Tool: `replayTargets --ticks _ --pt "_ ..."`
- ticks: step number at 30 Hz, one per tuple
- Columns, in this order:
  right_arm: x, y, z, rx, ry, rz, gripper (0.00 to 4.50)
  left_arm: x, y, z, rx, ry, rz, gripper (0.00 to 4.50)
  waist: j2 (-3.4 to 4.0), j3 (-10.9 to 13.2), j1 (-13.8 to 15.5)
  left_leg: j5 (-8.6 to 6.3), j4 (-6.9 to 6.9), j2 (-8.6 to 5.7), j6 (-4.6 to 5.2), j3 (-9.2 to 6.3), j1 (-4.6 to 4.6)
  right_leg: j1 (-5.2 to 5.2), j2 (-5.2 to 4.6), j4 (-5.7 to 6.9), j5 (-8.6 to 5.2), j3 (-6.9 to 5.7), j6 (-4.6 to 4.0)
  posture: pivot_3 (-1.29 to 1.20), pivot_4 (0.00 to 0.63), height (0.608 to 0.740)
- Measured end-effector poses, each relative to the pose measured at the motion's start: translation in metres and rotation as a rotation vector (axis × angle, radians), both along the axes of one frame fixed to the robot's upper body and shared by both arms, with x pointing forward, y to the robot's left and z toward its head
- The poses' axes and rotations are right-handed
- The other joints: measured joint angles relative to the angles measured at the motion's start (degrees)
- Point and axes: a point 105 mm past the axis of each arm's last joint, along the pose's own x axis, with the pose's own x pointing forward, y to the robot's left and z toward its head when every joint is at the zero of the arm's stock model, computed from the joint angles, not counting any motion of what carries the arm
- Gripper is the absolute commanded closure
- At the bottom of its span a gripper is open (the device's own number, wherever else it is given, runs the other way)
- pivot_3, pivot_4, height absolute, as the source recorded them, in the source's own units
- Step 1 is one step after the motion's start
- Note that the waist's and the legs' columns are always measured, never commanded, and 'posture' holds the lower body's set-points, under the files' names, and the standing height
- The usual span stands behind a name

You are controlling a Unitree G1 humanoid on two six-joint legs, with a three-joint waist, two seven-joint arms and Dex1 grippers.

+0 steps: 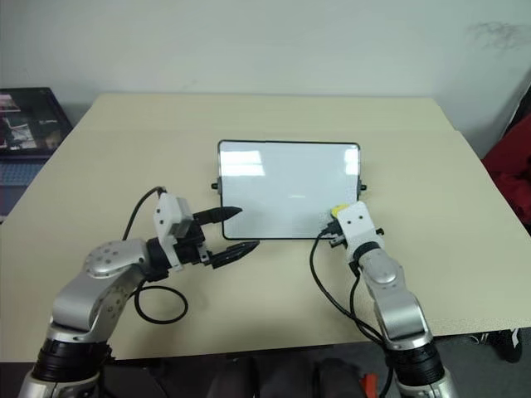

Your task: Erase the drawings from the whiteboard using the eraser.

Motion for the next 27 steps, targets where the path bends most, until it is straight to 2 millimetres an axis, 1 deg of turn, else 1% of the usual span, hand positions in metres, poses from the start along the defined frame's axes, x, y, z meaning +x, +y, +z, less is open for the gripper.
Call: replayTargets --ticks 2,4,5,6,8,11,13,15,17,22,27 --pt "0.005 0.001 0.033 -0.015 -0.087 0.017 3.4 0.0 0.0 0.0 0.0 0.0 0.0 0.0 0.06 0.04 0.07 0.01 0.01 -0.01 -0.01 -0.02 -0.36 -0.34 0.09 0.02 0.06 -0.06 -0.1 0.0 0.15 0.74" --pt "0.009 -0.001 0.059 -0.02 -0.162 0.014 3.4 0.0 0.0 0.0 0.0 0.0 0.0 0.0 0.06 0.04 0.36 0.0 -0.01 -0.01 -0.02 -0.02 -0.46 -0.4 0.13 -0.08 0.06 -0.1 -0.1 0.0 0.15 0.74" --pt "0.011 0.0 0.066 -0.021 -0.185 0.016 3.4 0.0 0.0 0.0 0.0 0.0 0.0 0.0 0.05 0.03 0.53 0.0 -0.09 -0.01 -0.03 -0.01 -0.47 -0.39 0.13 -0.23 0.06 -0.12 -0.09 0.0 0.15 0.74" --pt "0.013 0.002 0.069 -0.023 -0.192 0.021 3.4 0.0 0.0 0.0 0.0 0.0 0.001 0.0 0.06 0.03 0.64 0.0 -0.16 0.0 -0.03 0.0 -0.48 -0.39 0.14 -0.35 0.06 -0.11 -0.1 0.0 0.15 0.74" --pt "0.024 0.005 0.07 -0.028 -0.19 0.025 3.4 0.0 0.0 0.0 -0.001 -0.001 -0.001 0.0 0.06 0.03 0.7 -0.01 -0.2 -0.03 -0.04 0.06 -0.51 -0.4 0.13 -0.47 0.06 -0.07 -0.1 0.0 0.15 0.74" --pt "0.043 0.007 0.064 -0.037 -0.191 0.014 3.41 0.001 -0.001 0.001 -0.001 -0.003 -0.003 0.0 0.06 0.03 0.96 -0.01 -0.23 -0.06 -0.03 0.07 -0.52 -0.35 0.1 -0.58 0.06 -0.1 -0.1 0.0 0.15 0.74" --pt "0.047 0.011 0.058 -0.031 -0.195 0.028 3.41 0.001 -0.001 0.001 -0.001 -0.003 -0.002 0.0 0.06 0.03 1.09 -0.01 -0.26 -0.05 -0.03 0.07 -0.51 -0.35 0.1 -0.59 0.06 -0.1 -0.1 0.0 0.15 0.74" --pt "0.047 0.019 0.055 -0.026 -0.21 0.058 3.41 0.001 -0.001 0.001 -0.001 -0.003 -0.002 0.0 0.06 0.03 1.07 -0.01 -0.26 -0.03 -0.04 0.06 -0.51 -0.34 0.1 -0.58 0.06 -0.11 -0.1 0.0 0.15 0.74" --pt "0.043 0.025 0.047 -0.021 -0.209 0.091 3.41 0.001 -0.001 0.0 -0.001 -0.001 -0.001 0.0 0.06 0.03 1.1 -0.01 -0.25 -0.02 -0.04 0.05 -0.5 -0.3 0.1 -0.57 0.06 -0.16 -0.1 0.0 0.15 0.74" --pt "0.025 0.043 0.017 -0.024 -0.162 0.186 3.41 -0.001 0.001 -0.003 -0.001 0.012 0.006 0.0 0.04 0.02 1.06 -0.01 -0.2 -0.02 -0.04 0.02 -0.4 -0.22 0.1 -0.42 0.06 -0.17 -0.1 0.0 0.15 0.74" --pt "0.002 0.076 -0.014 -0.015 -0.061 0.333 3.41 -0.002 0.0 -0.003 0.0 0.008 0.002 0.0 0.05 0.03 1.08 0.01 -0.12 -0.01 -0.05 0.0 -0.37 -0.24 0.1 -0.13 0.06 -0.25 -0.1 0.0 0.15 0.74"
